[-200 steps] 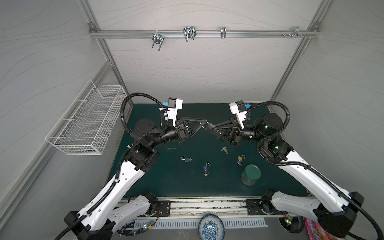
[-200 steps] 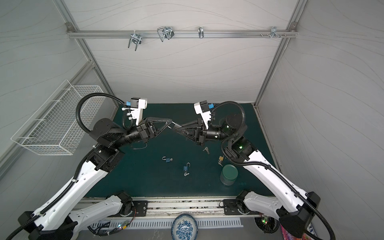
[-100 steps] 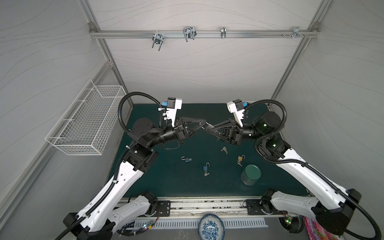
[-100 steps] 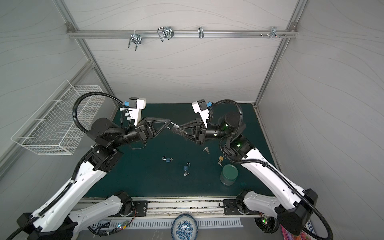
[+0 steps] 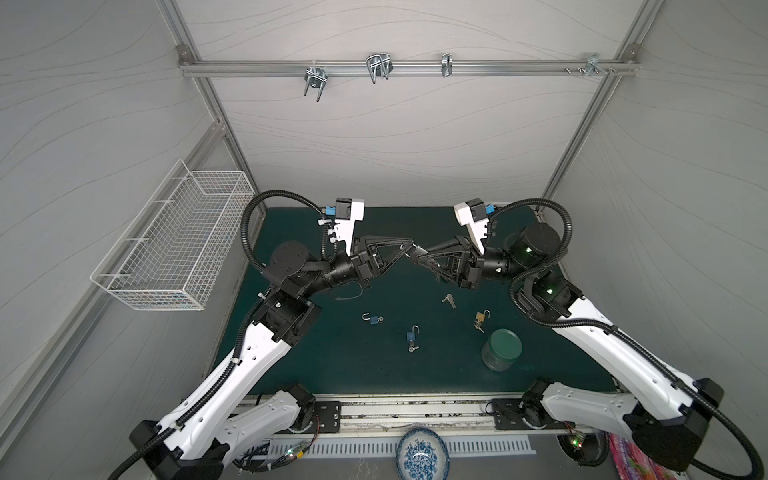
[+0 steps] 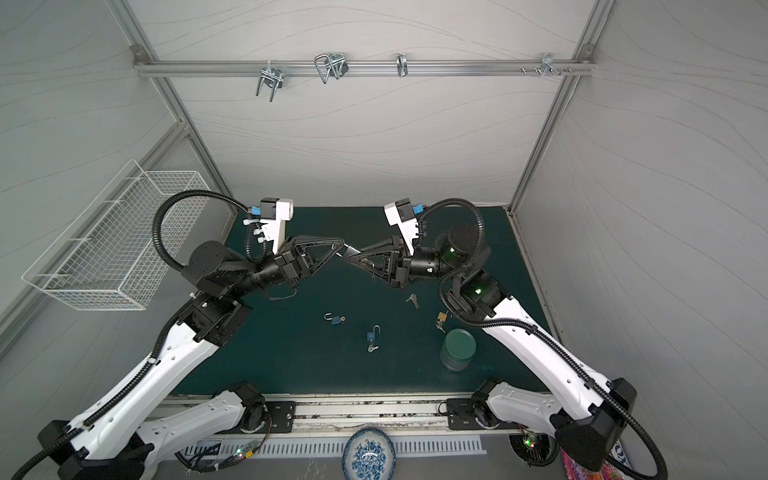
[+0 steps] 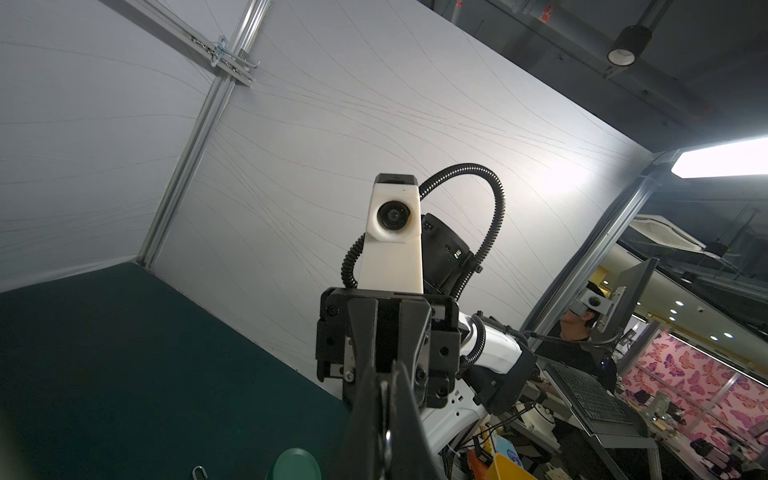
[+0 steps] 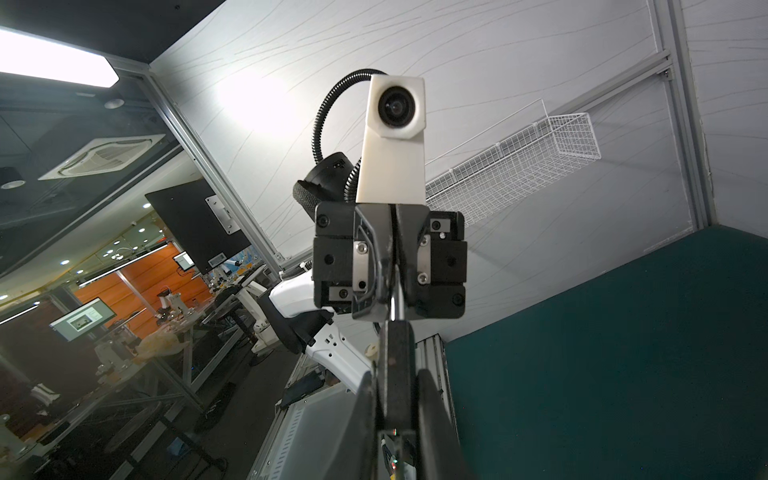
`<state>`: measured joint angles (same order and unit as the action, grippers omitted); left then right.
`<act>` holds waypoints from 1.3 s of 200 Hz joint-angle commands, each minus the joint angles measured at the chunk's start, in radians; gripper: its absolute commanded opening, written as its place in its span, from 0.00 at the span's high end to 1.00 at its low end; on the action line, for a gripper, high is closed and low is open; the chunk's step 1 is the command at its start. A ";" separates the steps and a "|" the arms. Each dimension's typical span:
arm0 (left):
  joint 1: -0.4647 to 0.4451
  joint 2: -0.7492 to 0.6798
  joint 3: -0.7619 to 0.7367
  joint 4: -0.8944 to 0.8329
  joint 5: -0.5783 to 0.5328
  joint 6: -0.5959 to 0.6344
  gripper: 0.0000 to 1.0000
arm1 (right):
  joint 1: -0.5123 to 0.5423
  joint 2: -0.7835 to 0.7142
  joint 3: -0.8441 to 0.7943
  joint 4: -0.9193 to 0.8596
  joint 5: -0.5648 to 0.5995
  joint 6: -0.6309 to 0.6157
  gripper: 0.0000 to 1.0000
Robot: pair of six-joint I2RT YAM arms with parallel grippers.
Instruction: Lock with the key
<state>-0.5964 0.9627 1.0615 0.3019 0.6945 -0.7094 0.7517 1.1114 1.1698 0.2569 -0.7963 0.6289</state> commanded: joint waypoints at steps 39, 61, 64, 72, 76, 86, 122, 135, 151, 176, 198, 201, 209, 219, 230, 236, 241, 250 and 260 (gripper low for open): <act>-0.091 0.037 -0.073 -0.027 0.096 0.006 1.00 | 0.018 -0.074 -0.016 0.005 0.238 -0.104 1.00; -0.129 0.050 -0.085 -0.051 0.081 0.038 1.00 | 0.018 -0.054 -0.018 0.063 0.193 -0.070 1.00; -0.137 0.054 -0.087 -0.054 0.077 0.044 1.00 | 0.018 -0.048 -0.017 0.075 0.186 -0.065 1.00; -0.164 0.072 -0.084 -0.068 0.067 0.061 1.00 | 0.018 -0.034 -0.007 0.090 0.172 -0.058 1.00; -0.182 0.084 -0.077 -0.079 0.064 0.072 1.00 | 0.018 -0.026 0.001 0.093 0.169 -0.056 1.00; -0.236 0.116 -0.062 -0.097 0.054 0.095 1.00 | 0.019 -0.009 0.028 0.097 0.154 -0.058 1.00; -0.286 0.164 -0.107 0.001 0.039 0.042 1.00 | 0.020 0.011 0.093 0.072 0.119 -0.095 1.00; -0.268 0.125 -0.113 -0.025 0.008 0.069 1.00 | 0.020 -0.015 0.077 0.038 0.132 -0.142 1.00; -0.188 0.074 -0.115 -0.034 0.004 0.058 1.00 | 0.016 -0.061 0.035 -0.011 0.150 -0.198 1.00; -0.037 0.008 -0.106 -0.006 0.038 -0.005 1.00 | 0.012 -0.111 -0.025 -0.079 0.119 -0.263 1.00; 0.026 -0.009 -0.059 -0.047 0.055 -0.002 1.00 | 0.011 -0.160 -0.103 -0.088 0.122 -0.290 0.64; 0.032 -0.011 -0.055 -0.049 0.056 -0.002 1.00 | 0.011 -0.166 -0.114 -0.089 0.123 -0.296 0.58; 0.046 -0.014 -0.049 -0.049 0.054 -0.004 1.00 | 0.011 -0.189 -0.144 -0.101 0.140 -0.318 0.46; 0.064 -0.022 -0.050 -0.050 0.040 -0.010 1.00 | 0.012 -0.214 -0.180 -0.119 0.177 -0.349 0.39; 0.085 -0.028 -0.056 -0.036 0.027 -0.026 1.00 | 0.011 -0.243 -0.218 -0.134 0.228 -0.375 0.36; 0.096 -0.029 -0.062 -0.019 0.024 -0.041 1.00 | 0.012 -0.257 -0.235 -0.139 0.252 -0.384 0.36; 0.105 -0.030 -0.069 0.001 0.024 -0.055 1.00 | 0.011 -0.266 -0.248 -0.141 0.268 -0.390 0.36; 0.117 -0.029 -0.083 0.039 0.025 -0.087 1.00 | 0.012 -0.273 -0.265 -0.140 0.282 -0.392 0.36; 0.124 -0.023 -0.089 0.070 0.029 -0.116 1.00 | 0.012 -0.270 -0.273 -0.142 0.280 -0.393 0.36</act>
<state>-0.4946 0.9577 0.9722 0.2497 0.7002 -0.7444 0.7639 0.8513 0.9230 0.1184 -0.5877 0.2928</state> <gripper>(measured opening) 0.049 0.643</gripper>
